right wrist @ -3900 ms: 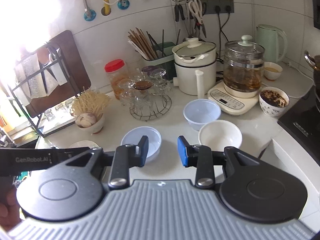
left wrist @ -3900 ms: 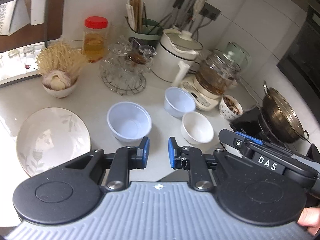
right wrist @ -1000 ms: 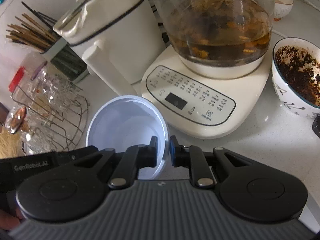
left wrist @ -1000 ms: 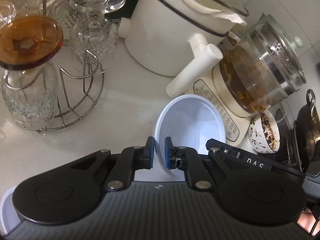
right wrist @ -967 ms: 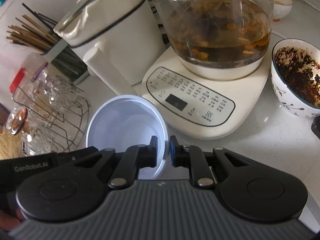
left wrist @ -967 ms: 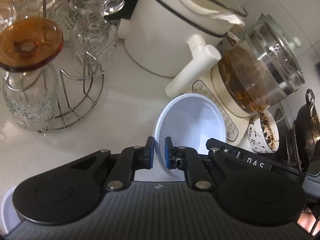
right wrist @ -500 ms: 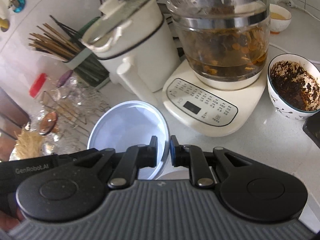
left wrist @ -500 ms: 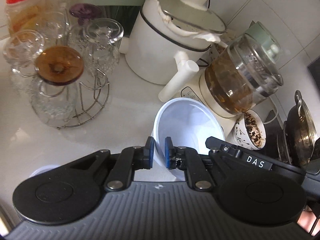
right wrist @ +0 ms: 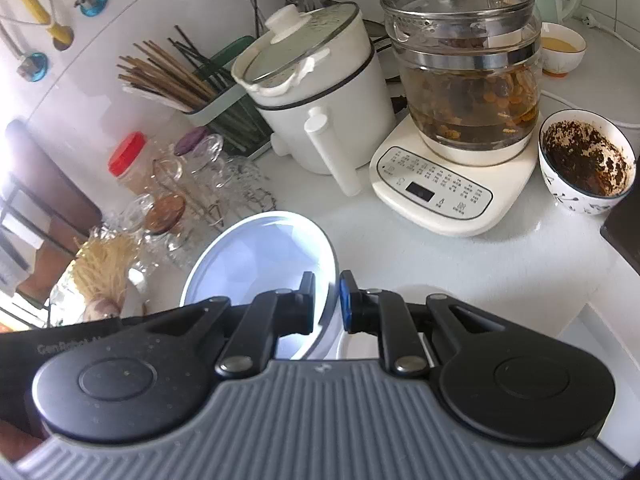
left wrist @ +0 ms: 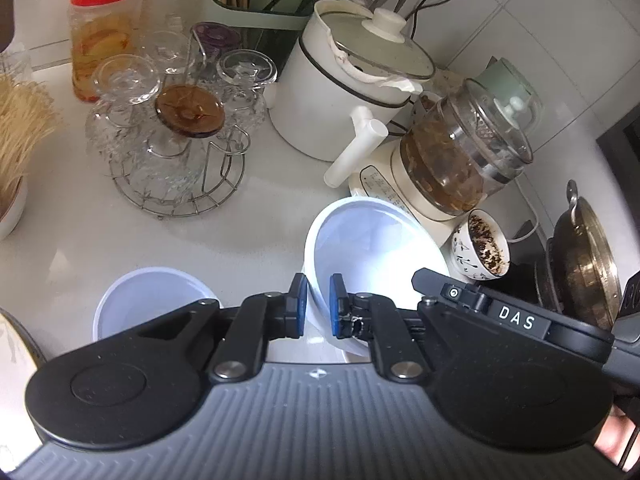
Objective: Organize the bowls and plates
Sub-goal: 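Carry the second light blue bowl over the first and lower it inside, then open both grippers and lift them away from the nested blue bowls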
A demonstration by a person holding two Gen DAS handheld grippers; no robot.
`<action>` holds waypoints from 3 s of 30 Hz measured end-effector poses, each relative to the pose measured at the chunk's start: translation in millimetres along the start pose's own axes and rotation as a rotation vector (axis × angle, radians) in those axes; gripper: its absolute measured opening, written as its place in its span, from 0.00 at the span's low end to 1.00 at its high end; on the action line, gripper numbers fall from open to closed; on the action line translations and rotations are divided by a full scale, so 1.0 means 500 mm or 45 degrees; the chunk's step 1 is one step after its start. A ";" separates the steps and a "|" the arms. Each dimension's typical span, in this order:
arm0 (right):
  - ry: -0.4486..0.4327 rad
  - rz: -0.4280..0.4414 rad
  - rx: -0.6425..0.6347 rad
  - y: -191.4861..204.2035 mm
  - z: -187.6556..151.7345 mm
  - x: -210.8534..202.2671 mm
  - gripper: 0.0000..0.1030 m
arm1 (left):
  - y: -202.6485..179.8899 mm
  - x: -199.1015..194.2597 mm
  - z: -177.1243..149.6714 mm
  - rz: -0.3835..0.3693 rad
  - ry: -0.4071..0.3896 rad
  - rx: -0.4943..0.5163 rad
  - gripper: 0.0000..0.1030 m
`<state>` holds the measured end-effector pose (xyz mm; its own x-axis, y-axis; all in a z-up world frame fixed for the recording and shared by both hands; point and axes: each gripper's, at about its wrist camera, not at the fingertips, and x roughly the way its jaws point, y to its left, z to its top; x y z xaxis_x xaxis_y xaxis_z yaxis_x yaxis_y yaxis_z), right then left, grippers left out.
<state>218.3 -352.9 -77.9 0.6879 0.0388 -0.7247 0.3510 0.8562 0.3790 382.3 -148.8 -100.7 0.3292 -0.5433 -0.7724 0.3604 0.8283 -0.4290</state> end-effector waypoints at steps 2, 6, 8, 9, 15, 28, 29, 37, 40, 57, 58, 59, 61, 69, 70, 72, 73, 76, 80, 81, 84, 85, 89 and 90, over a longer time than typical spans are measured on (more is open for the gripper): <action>-0.004 0.002 -0.014 0.007 -0.008 -0.010 0.15 | 0.000 -0.014 -0.007 -0.003 -0.014 0.008 0.13; -0.009 0.022 -0.015 0.020 -0.026 -0.022 0.15 | 0.008 -0.044 -0.019 -0.008 -0.051 0.020 0.13; -0.011 0.040 -0.024 0.027 -0.034 -0.027 0.15 | 0.014 -0.057 -0.025 -0.002 -0.066 0.021 0.13; -0.010 0.050 -0.025 0.030 -0.039 -0.031 0.15 | 0.018 -0.065 -0.029 -0.003 -0.072 0.018 0.13; 0.016 0.075 -0.060 0.059 -0.064 -0.043 0.15 | 0.043 -0.108 -0.057 -0.003 -0.101 -0.008 0.13; 0.073 0.185 -0.178 0.136 -0.095 -0.029 0.15 | 0.135 -0.190 -0.120 0.062 -0.177 -0.140 0.13; 0.080 0.196 -0.191 0.143 -0.097 -0.028 0.15 | 0.143 -0.194 -0.124 0.073 -0.180 -0.155 0.13; 0.162 0.244 -0.277 0.195 -0.113 0.010 0.15 | 0.201 -0.210 -0.153 0.147 -0.190 -0.266 0.13; 0.195 0.245 -0.294 0.200 -0.110 0.029 0.15 | 0.218 -0.198 -0.156 0.162 -0.183 -0.298 0.13; 0.394 0.192 -0.431 0.198 -0.081 0.157 0.16 | 0.259 -0.072 -0.130 0.250 -0.134 -0.467 0.13; 0.400 0.196 -0.440 0.198 -0.080 0.160 0.16 | 0.262 -0.070 -0.129 0.248 -0.138 -0.482 0.13; 0.407 0.198 -0.443 0.198 -0.080 0.163 0.16 | 0.263 -0.067 -0.128 0.250 -0.138 -0.483 0.13; 0.420 0.201 -0.442 0.195 -0.079 0.170 0.17 | 0.263 -0.061 -0.126 0.263 -0.129 -0.484 0.13; 0.437 0.232 -0.448 0.191 -0.067 0.185 0.17 | 0.264 -0.046 -0.124 0.309 -0.097 -0.514 0.25; 0.437 0.233 -0.446 0.191 -0.065 0.185 0.17 | 0.263 -0.046 -0.123 0.316 -0.098 -0.517 0.37; 0.435 0.223 -0.441 0.193 -0.062 0.184 0.18 | 0.257 -0.054 -0.122 0.340 -0.114 -0.507 0.44; 0.433 0.218 -0.440 0.194 -0.059 0.181 0.20 | 0.255 -0.058 -0.122 0.353 -0.117 -0.495 0.45; 0.402 0.226 -0.439 0.196 -0.052 0.164 0.26 | 0.250 -0.075 -0.120 0.358 -0.131 -0.492 0.46; 0.334 0.225 -0.445 0.205 -0.044 0.127 0.26 | 0.238 -0.103 -0.117 0.347 -0.156 -0.463 0.46; 0.313 0.227 -0.447 0.208 -0.043 0.115 0.26 | 0.233 -0.112 -0.115 0.337 -0.162 -0.454 0.46; 0.250 0.234 -0.452 0.217 -0.041 0.078 0.26 | 0.210 -0.143 -0.108 0.315 -0.194 -0.402 0.46; 0.227 0.236 -0.452 0.219 -0.039 0.066 0.26 | 0.201 -0.152 -0.106 0.305 -0.204 -0.386 0.46; 0.138 0.238 -0.446 0.230 -0.038 0.016 0.26 | 0.169 -0.192 -0.101 0.253 -0.247 -0.306 0.46; 0.113 0.235 -0.442 0.233 -0.038 0.003 0.26 | 0.159 -0.202 -0.100 0.248 -0.255 -0.280 0.46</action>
<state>248.3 -243.4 -45.7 0.6567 0.2396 -0.7151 -0.0196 0.9533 0.3015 334.1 -21.0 -80.3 0.5456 -0.3701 -0.7519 0.0842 0.9169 -0.3902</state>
